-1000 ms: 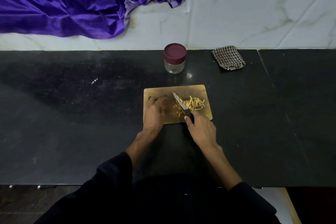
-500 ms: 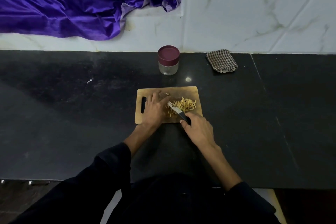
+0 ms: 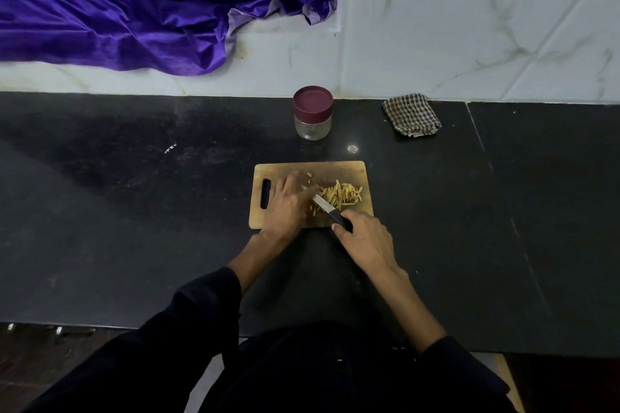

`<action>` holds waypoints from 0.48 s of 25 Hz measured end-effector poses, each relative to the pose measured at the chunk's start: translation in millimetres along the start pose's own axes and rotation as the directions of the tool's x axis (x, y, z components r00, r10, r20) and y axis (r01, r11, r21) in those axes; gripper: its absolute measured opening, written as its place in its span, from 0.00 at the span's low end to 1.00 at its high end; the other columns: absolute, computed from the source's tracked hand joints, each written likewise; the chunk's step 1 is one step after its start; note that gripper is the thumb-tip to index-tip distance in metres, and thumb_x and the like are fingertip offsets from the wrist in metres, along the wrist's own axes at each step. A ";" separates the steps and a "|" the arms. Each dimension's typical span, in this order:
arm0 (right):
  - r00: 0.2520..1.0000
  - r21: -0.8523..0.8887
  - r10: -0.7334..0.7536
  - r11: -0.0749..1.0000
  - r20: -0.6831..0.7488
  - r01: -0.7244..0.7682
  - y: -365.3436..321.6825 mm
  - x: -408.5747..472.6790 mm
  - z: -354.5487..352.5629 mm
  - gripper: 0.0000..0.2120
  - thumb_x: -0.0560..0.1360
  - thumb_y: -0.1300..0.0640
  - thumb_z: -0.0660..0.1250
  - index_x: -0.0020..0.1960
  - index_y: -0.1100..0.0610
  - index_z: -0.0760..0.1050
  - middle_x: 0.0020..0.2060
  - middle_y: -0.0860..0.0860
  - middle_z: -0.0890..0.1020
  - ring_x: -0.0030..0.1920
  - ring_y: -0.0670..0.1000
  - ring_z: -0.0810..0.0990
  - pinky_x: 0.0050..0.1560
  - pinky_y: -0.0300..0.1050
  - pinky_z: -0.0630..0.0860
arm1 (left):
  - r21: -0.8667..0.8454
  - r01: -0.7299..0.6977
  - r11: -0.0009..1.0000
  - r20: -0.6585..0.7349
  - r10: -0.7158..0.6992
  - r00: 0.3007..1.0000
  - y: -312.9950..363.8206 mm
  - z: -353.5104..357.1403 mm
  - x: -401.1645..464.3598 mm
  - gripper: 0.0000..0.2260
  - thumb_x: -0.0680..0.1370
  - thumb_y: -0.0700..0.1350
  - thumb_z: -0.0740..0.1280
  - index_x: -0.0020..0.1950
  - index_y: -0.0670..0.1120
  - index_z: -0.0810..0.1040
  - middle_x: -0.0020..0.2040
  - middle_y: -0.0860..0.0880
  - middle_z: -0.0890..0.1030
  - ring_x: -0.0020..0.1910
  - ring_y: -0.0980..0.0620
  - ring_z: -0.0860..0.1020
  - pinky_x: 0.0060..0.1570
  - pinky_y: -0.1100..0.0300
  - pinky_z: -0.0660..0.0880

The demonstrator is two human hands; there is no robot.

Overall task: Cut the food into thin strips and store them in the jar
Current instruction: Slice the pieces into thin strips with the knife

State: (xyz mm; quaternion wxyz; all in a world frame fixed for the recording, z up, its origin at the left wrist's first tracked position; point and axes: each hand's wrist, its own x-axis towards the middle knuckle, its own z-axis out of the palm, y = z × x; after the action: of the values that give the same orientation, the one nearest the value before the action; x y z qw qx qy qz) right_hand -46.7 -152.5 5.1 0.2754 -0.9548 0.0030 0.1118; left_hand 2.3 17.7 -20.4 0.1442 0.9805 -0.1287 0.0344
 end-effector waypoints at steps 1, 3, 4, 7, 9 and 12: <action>1.000 0.005 0.020 1.000 0.008 -0.020 1.9 0.9 0.7 0.09 0.81 0.48 0.63 0.54 0.53 0.76 0.46 0.49 0.79 0.46 0.50 0.78 0.44 0.48 0.74 | -0.010 0.036 0.999 0.003 -0.036 0.999 -1.8 -0.7 2.3 0.23 0.76 0.40 0.67 0.70 0.51 0.70 0.71 0.42 0.63 0.67 0.40 0.63 0.65 0.41 0.66; 0.997 0.047 0.080 0.996 0.015 -0.081 5.3 2.9 1.1 0.11 0.83 0.48 0.59 0.56 0.54 0.75 0.45 0.50 0.79 0.47 0.52 0.80 0.45 0.49 0.75 | -0.044 0.092 0.995 0.014 -0.092 0.996 -3.9 -1.1 4.9 0.26 0.75 0.39 0.68 0.72 0.51 0.68 0.71 0.42 0.63 0.67 0.40 0.64 0.65 0.42 0.67; 0.994 0.076 0.104 0.992 0.014 -0.105 7.3 4.3 0.9 0.12 0.84 0.49 0.57 0.57 0.54 0.75 0.44 0.50 0.79 0.48 0.53 0.80 0.45 0.49 0.74 | -0.053 0.100 0.994 0.025 -0.099 0.995 -2.8 -0.7 4.9 0.27 0.74 0.38 0.68 0.72 0.51 0.67 0.70 0.42 0.63 0.67 0.41 0.64 0.65 0.42 0.67; 0.990 0.154 0.136 0.978 0.024 -0.139 14.1 10.5 2.0 0.13 0.84 0.51 0.53 0.61 0.54 0.73 0.42 0.52 0.81 0.45 0.51 0.81 0.45 0.50 0.75 | -0.056 0.095 0.994 0.046 -0.093 0.995 3.1 3.3 3.8 0.29 0.73 0.35 0.67 0.71 0.52 0.67 0.69 0.44 0.64 0.67 0.42 0.64 0.67 0.45 0.67; 0.988 0.204 0.150 0.967 0.024 -0.152 16.8 14.5 2.9 0.12 0.84 0.52 0.54 0.61 0.53 0.73 0.44 0.51 0.81 0.44 0.51 0.80 0.46 0.53 0.78 | -0.073 0.095 0.993 0.036 -0.093 0.995 6.2 5.3 6.2 0.29 0.72 0.35 0.67 0.70 0.53 0.68 0.68 0.45 0.66 0.66 0.43 0.66 0.66 0.45 0.67; 0.980 0.316 0.197 0.930 -0.001 -0.187 26.3 20.4 5.1 0.13 0.83 0.54 0.57 0.64 0.57 0.73 0.53 0.49 0.72 0.47 0.53 0.81 0.42 0.50 0.82 | -0.073 0.078 0.994 0.044 -0.075 0.996 15.6 1.0 12.9 0.29 0.71 0.37 0.67 0.69 0.56 0.68 0.66 0.46 0.68 0.64 0.46 0.68 0.63 0.45 0.69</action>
State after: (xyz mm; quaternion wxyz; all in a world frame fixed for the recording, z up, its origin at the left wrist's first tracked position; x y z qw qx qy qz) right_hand -29.7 -171.0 -17.3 0.4116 -0.8955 0.1186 0.1209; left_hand 10.7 -0.2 -15.7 0.1795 0.9792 -0.0949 0.0039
